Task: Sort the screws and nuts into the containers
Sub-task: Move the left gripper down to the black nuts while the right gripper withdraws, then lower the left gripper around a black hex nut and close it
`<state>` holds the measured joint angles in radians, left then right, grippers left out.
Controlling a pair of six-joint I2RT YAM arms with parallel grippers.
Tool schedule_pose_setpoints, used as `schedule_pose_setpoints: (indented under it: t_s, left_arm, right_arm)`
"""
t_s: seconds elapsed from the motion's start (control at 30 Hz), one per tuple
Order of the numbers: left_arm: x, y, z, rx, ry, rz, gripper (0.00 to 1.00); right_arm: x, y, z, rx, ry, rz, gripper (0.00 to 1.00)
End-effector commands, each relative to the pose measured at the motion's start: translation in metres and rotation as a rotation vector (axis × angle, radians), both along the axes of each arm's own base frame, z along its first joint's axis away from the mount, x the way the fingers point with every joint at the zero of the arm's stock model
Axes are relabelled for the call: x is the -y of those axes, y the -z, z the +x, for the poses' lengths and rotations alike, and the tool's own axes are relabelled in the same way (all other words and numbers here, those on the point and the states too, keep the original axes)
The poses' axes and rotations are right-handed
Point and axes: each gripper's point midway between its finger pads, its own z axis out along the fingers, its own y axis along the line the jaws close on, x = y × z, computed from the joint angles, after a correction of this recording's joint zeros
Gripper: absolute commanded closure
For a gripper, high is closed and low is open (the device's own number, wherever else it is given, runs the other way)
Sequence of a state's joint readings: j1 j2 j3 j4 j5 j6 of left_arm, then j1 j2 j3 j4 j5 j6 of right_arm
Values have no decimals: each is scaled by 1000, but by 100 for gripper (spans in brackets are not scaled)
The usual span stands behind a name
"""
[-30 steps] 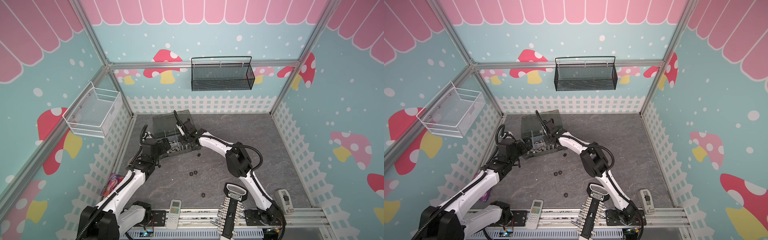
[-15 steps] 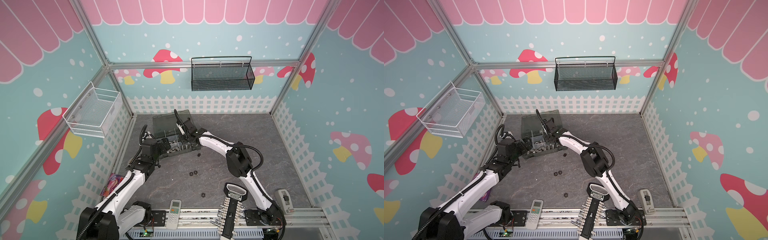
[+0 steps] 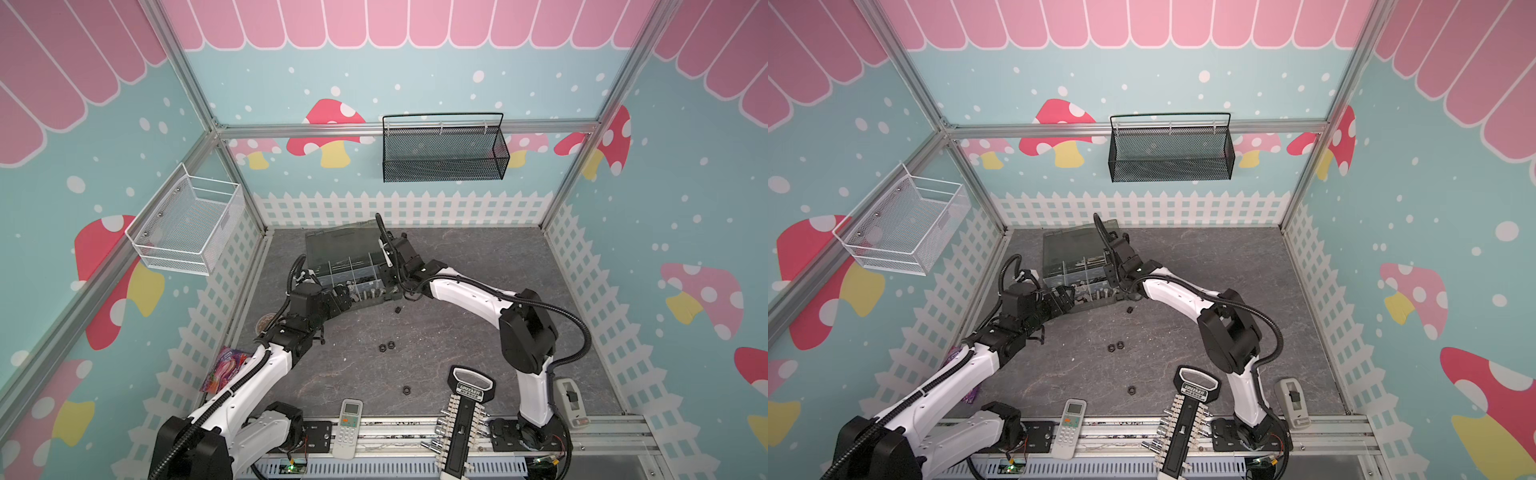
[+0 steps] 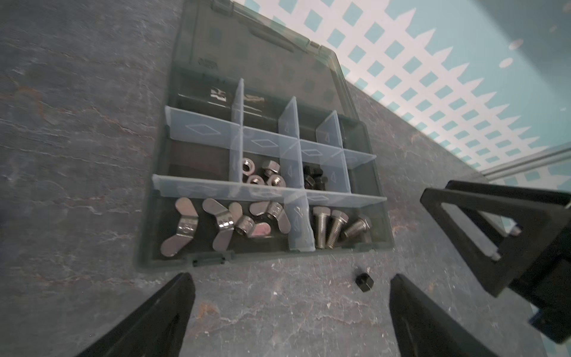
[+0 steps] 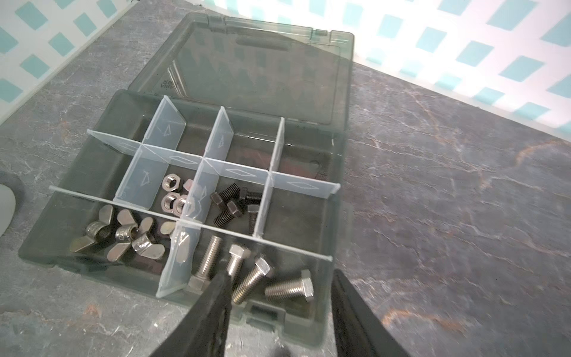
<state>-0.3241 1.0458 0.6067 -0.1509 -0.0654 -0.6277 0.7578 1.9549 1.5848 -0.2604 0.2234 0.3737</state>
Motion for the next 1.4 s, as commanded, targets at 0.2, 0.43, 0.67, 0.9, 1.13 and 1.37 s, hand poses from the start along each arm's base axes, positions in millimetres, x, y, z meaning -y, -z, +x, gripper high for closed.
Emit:
schedule_pose_setpoints:
  t_s: [0.2,0.43,0.67,0.9,1.13,1.37]
  left_arm:
    - [68,60,-44,-249,238,36,5]
    - [99,88,-68,-373,381,149,12]
    - [116,110,-81,-461,466,270,27]
    - [124,121,-82,-515,502,320,44]
    - [127,130,-81,-558,518,361,50]
    - [127,139,-84,-602,531,402,58]
  right_arm:
    - [110,-4,-27,11,367,60,14]
    - [163,5,-51,17,526,74,2]
    - [189,6,-62,43,627,77,2]
    - [195,6,-63,47,656,67,2]
    - [194,9,-62,39,658,51,2]
    - [194,10,-59,35,662,28,2]
